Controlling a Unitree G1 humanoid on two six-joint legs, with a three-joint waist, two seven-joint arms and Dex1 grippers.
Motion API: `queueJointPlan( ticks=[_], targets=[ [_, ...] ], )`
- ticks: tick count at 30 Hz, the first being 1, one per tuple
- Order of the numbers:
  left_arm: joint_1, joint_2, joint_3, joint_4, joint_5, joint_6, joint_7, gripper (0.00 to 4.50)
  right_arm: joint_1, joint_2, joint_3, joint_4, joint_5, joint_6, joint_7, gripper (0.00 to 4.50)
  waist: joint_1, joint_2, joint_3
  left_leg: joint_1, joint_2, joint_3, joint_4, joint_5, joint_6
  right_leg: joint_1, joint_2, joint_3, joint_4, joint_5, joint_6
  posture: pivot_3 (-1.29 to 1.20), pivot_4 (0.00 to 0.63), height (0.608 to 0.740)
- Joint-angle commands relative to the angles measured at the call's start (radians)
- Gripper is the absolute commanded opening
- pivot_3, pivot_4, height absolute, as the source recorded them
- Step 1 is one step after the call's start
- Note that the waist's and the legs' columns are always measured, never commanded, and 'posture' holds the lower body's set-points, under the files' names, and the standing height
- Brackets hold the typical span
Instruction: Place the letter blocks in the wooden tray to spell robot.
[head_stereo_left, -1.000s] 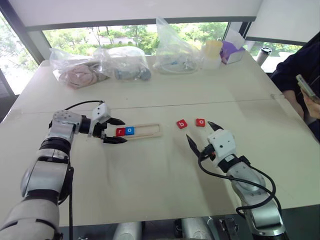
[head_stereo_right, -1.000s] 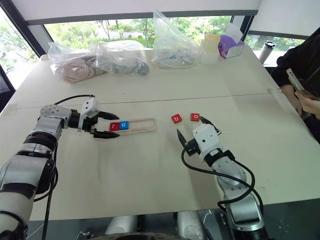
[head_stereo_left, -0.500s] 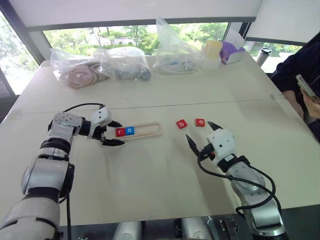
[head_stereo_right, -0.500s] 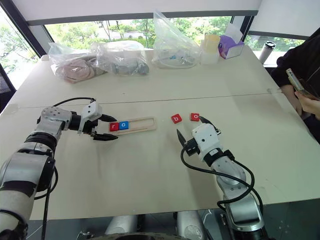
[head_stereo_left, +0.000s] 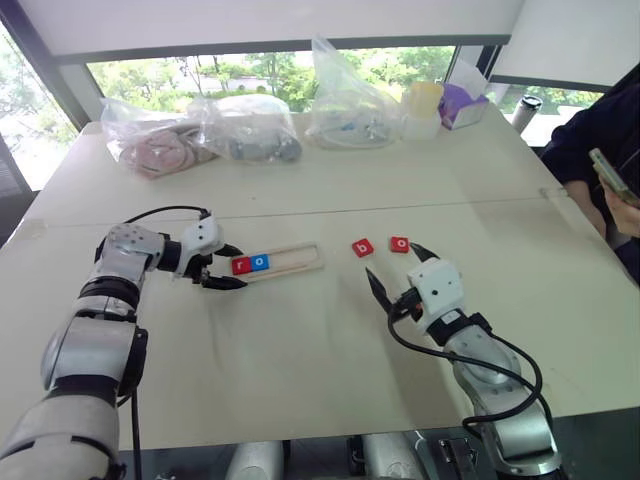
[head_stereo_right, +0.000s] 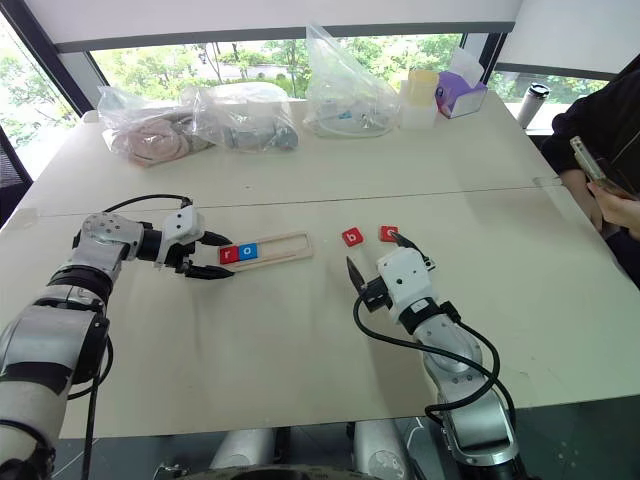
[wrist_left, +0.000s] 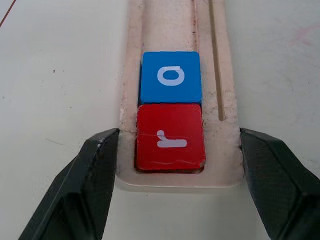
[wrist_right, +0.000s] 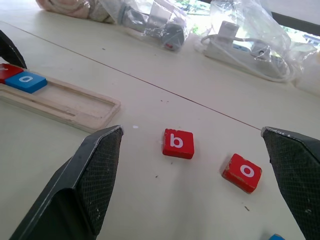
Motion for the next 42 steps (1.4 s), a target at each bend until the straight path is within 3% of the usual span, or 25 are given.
queueJointPlan(
  ticks=[1,14,29,37,42],
  targets=[
    [0.036,0.004,0.0,-0.002,0.015,-0.005,-0.02,3.11,-0.014,-0.001,-0.004,-0.031,0.001,-0.009,0.004,4.5,0.0,0.0,0.0,0.0,0.0,0.0,0.0,0.0,0.0,0.0,0.0,0.0,0.0,0.0,0.0,0.0,0.15,0.74],
    [0.231,-0.059,-0.024,-0.29,-0.06,0.034,-0.162,3.11,-0.018,-0.017,-0.02,-0.03,0.006,-0.003,0.017,4.5,0.004,0.002,-0.003,0.0,-0.001,0.001,0.0,0.0,0.0,0.001,-0.002,0.001,0.0,0.0,-0.001,0.0,0.15,0.74],
    [0.532,-0.069,-0.117,-1.001,-0.02,0.403,0.042,3.11,-0.015,0.011,-0.009,-0.039,-0.005,0.011,-0.011,4.5,0.007,0.006,-0.006,0.001,-0.002,0.001,0.002,0.0,0.0,0.004,-0.003,0.003,-0.001,-0.001,0.0,0.0,0.15,0.74],
    [0.631,-0.053,-0.177,-1.278,0.005,0.581,0.146,3.11,-0.005,0.051,0.021,-0.031,-0.023,0.006,-0.046,4.5,0.009,0.007,-0.006,0.001,-0.001,0.0,0.003,0.0,0.0,0.005,-0.005,0.005,-0.002,-0.005,0.001,0.0,0.15,0.74],
    [0.644,-0.038,-0.196,-1.342,-0.003,0.642,0.17,3.11,-0.001,0.055,0.021,-0.03,-0.027,0.004,-0.052,4.5,0.007,0.007,-0.006,0.001,-0.001,0.0,0.003,0.0,0.0,0.005,-0.004,0.005,-0.002,-0.006,0.001,0.0,0.15,0.74]
  ],
)
